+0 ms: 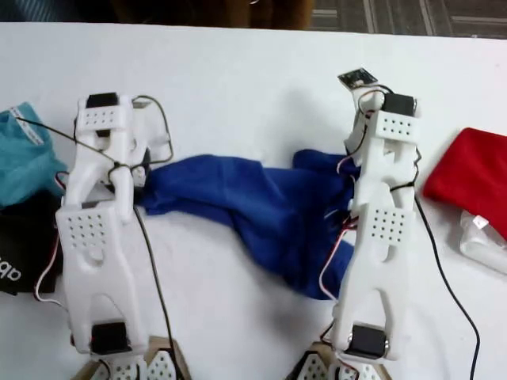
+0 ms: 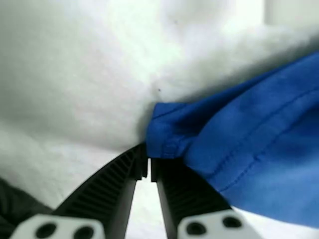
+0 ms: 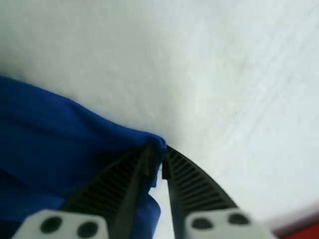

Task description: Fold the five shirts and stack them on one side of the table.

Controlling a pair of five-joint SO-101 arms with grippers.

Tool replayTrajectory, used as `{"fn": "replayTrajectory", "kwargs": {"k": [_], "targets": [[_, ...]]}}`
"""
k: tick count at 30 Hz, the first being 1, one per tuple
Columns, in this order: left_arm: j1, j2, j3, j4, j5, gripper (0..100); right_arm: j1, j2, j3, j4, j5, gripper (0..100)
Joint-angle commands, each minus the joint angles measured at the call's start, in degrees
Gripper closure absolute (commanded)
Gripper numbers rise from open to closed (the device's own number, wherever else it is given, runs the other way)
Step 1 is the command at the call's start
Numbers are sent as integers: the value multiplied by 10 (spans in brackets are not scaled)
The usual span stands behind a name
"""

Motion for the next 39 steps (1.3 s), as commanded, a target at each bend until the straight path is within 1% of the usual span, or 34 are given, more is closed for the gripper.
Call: {"fn": "replayTrajectory", "kwargs": {"k": [1, 9, 16, 22, 25, 28, 31, 34, 36, 39], "targets": [[5, 6, -6, -9, 0, 975, -24, -36, -11, 19, -5, 980], [23, -20, -21, 11, 19, 975, -23, -210, -38, 20, -6, 980], [24, -164, -10, 13, 19, 975, -22, -356, -33, 20, -6, 980], [25, -343, 99, 11, 14, 975, -22, -444, -33, 20, -6, 980], [25, -417, 160, 7, -15, 975, -22, -462, -24, 21, -6, 980], [25, -455, 219, -18, -35, 975, -22, -465, 20, 21, -6, 980], [11, -458, 247, -72, -36, 968, -22, -463, 66, 21, -6, 980], [2, -462, 229, -98, -33, 903, -22, -463, 94, 20, -7, 980], [11, -462, 203, -83, -33, 848, -22, -463, 103, 20, -7, 980], [35, -460, 166, -66, -35, 795, -22, -462, 105, 20, -6, 980]]}}
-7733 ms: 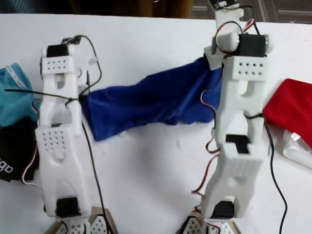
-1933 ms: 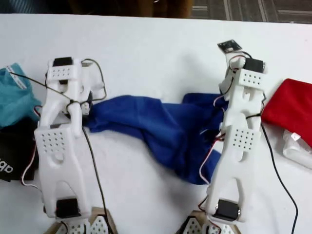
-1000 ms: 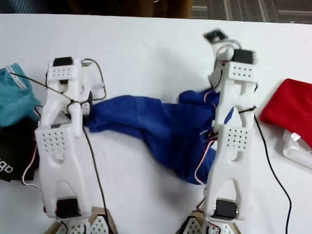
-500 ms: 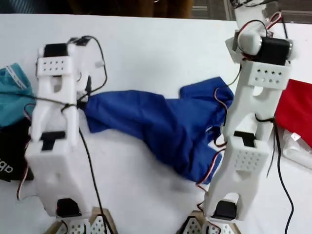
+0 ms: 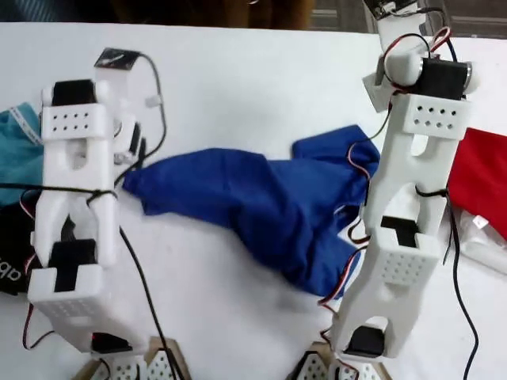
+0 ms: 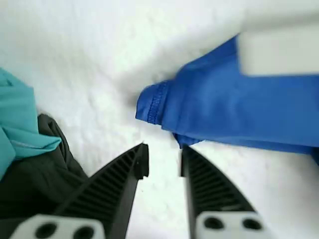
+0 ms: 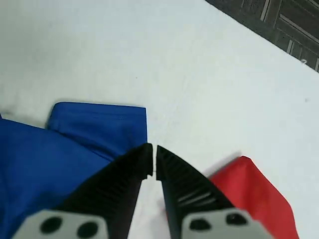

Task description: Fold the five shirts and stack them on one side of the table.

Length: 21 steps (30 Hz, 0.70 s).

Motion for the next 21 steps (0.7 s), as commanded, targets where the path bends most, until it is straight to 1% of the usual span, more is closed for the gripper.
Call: {"fn": "replayTrajectory", "kwargs": {"k": [1, 3, 5, 8, 10, 12, 13, 15, 17, 18, 21], "targets": [[22, -27, -48, 4, -3, 787, -4, -28, -1, 9, -5, 980], [25, -26, -48, -18, -1, 784, -4, -28, 0, 9, -5, 980], [17, -26, -30, -54, 24, 782, -4, -28, 0, 9, -5, 980], [-12, -25, 0, -82, 69, 779, -4, -28, 0, 9, -5, 980], [-31, -25, 25, -98, 69, 779, -5, -28, 0, 9, -4, 980], [-48, -23, 54, -123, 47, 778, -7, -28, 0, 9, -4, 980], [-57, -16, 67, -134, 25, 778, -7, -28, 0, 9, -4, 980], [-65, 11, 85, -144, -35, 778, -7, -28, 0, 9, -4, 980], [-62, 45, 91, -141, -114, 777, -7, -28, 0, 9, -4, 980], [-59, 59, 91, -139, -133, 777, -7, -28, 0, 9, -4, 980], [-56, 74, 86, -130, -127, 777, -7, -29, 0, 9, -4, 980]]}}
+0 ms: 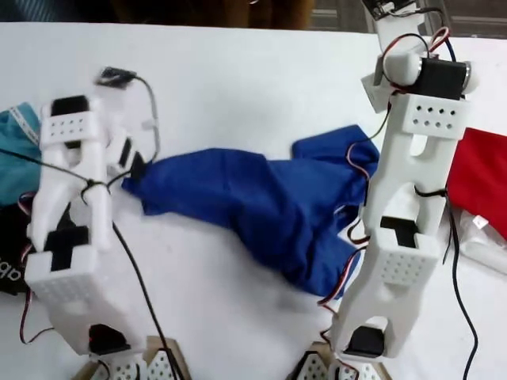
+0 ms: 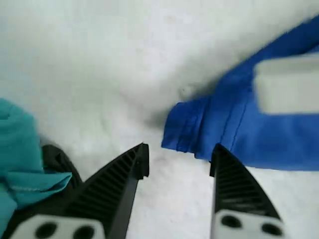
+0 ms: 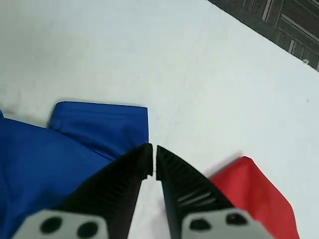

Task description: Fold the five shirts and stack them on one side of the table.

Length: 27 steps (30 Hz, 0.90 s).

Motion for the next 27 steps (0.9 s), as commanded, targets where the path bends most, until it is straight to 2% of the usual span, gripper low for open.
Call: {"fn": "replayTrajectory", "kwargs": {"k": [1, 10, 20, 27], "targets": [[2, -2, -8, 8, -18, 777, -5, -29, -3, 9, -4, 980], [69, -1, 15, 16, -28, 778, -6, -29, -3, 9, -4, 980], [60, 47, 36, -41, -28, 781, -6, -28, -3, 9, -4, 980], [60, 71, -13, -4, -4, 783, -6, -28, -3, 9, -4, 980]]}}
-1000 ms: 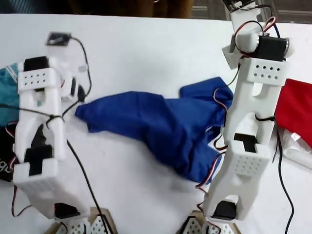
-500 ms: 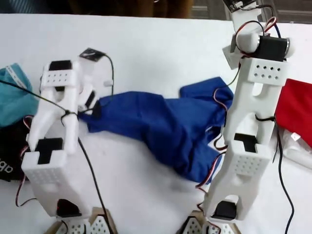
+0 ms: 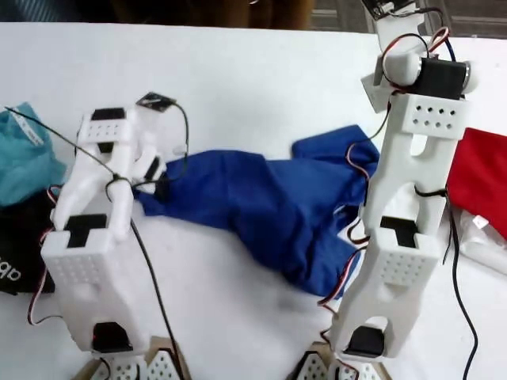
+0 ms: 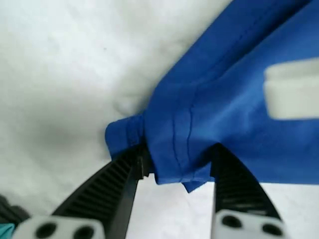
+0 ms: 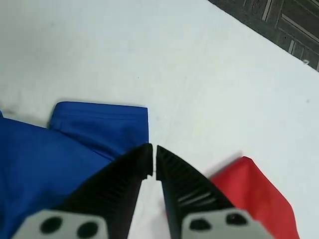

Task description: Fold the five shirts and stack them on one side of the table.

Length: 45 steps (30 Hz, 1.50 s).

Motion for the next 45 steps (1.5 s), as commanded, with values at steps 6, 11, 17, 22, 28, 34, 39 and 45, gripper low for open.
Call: {"fn": "replayTrajectory", "kwargs": {"k": [6, 11, 17, 22, 28, 34, 39, 45], "targets": [[1, -3, -47, 41, 26, 922, -6, -28, -3, 9, -4, 980], [9, -2, -47, 68, 26, 974, -6, -28, -3, 9, -4, 980], [11, -2, -47, 68, 49, 976, -8, -2, -3, 7, -4, 980], [11, -2, -21, 71, 47, 976, -10, 83, -3, -36, -5, 978], [28, -3, 51, 68, 4, 976, -11, 237, -10, -129, -1, 978], [26, -3, 65, 71, 1, 976, -18, 315, -10, -119, 0, 979], [29, -3, 65, 72, 1, 976, -19, 350, -4, -17, 74, 979], [30, -3, 65, 71, 1, 976, -9, 326, 41, 13, 94, 980]]}}
